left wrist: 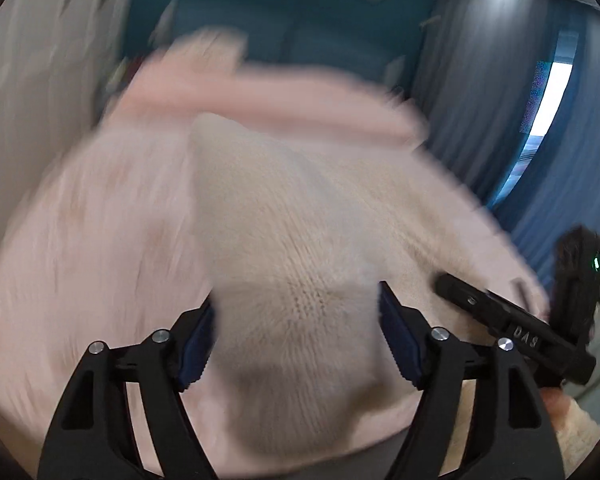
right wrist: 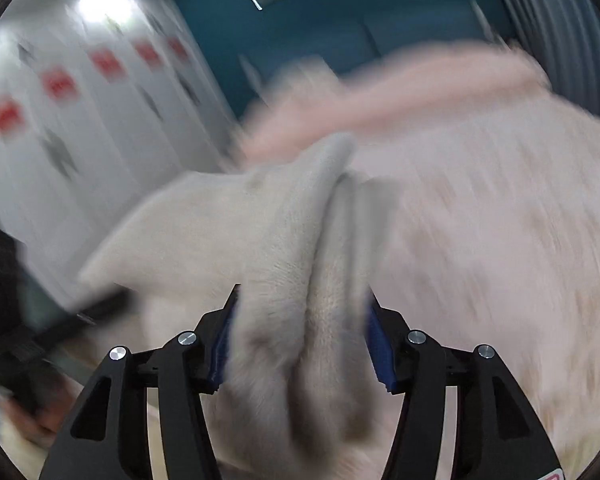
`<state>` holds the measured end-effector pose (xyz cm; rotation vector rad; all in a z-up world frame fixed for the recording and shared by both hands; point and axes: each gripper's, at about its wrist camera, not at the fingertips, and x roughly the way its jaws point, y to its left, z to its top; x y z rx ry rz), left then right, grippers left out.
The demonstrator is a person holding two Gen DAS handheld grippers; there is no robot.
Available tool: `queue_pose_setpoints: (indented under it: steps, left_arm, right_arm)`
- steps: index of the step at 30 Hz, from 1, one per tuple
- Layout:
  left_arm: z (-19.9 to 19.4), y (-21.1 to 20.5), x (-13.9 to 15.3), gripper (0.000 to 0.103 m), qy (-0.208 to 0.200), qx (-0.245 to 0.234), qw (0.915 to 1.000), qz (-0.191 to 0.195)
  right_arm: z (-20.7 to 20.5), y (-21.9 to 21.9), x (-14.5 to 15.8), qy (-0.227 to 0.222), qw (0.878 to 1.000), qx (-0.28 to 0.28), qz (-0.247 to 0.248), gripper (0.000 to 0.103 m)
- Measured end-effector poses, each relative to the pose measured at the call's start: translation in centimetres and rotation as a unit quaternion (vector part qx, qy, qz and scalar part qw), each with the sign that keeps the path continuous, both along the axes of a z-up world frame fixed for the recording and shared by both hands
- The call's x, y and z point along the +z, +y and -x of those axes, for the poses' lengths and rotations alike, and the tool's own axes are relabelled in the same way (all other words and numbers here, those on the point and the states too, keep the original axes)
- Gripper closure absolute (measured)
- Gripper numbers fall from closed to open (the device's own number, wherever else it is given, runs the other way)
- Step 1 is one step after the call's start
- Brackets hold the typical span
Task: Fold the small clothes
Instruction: 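Carry the held sweater end with both tools over onto the body, then lower the folded end onto the sweater with both tools, release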
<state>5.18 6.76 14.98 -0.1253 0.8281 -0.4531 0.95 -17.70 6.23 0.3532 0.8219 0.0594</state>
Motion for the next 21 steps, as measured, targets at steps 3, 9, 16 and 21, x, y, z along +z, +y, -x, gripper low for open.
queue_pose_setpoints:
  steps: [3, 9, 16, 21]
  left_arm:
    - [-0.2, 4.2, -7.5, 0.032, 0.092, 0.065, 0.9936, 0.011]
    - [-4.2, 7.6, -7.5, 0.01, 0.099, 0.114, 0.9813, 0.119]
    - [-8.4, 5.5, -12.8, 0.008, 0.19, 0.107, 0.9679, 0.125]
    - [-8.5, 4.2, -13.5, 0.058, 0.209, 0.093, 0.9668, 0.114]
  right_arm:
    - [1.5, -0.8, -4.3, 0.047, 0.998, -0.007, -0.031, 0.048]
    - [-3.2, -1.9, -3.0, 0.033, 0.998, -0.007, -0.055, 0.019]
    - [-10.3, 0.2, -10.1, 0.163, 0.977, 0.009, -0.134, 0.018]
    - [-10.5, 0.7, -6.5, 0.095, 0.985, 0.032, -0.141, 0.069]
